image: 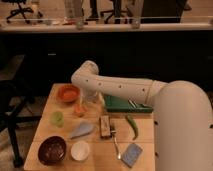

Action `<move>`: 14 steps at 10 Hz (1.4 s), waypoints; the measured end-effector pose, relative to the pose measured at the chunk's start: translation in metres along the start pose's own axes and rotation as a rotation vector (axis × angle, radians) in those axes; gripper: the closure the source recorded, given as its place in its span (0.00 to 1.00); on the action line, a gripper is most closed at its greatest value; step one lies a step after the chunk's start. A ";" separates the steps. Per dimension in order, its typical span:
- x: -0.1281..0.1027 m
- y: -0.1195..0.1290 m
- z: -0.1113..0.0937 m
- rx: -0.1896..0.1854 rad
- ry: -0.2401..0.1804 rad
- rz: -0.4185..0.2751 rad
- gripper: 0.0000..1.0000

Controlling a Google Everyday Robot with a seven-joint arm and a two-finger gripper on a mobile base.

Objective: Place apple in purple bowl

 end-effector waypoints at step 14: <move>0.025 -0.088 0.070 0.020 -0.134 -0.087 0.20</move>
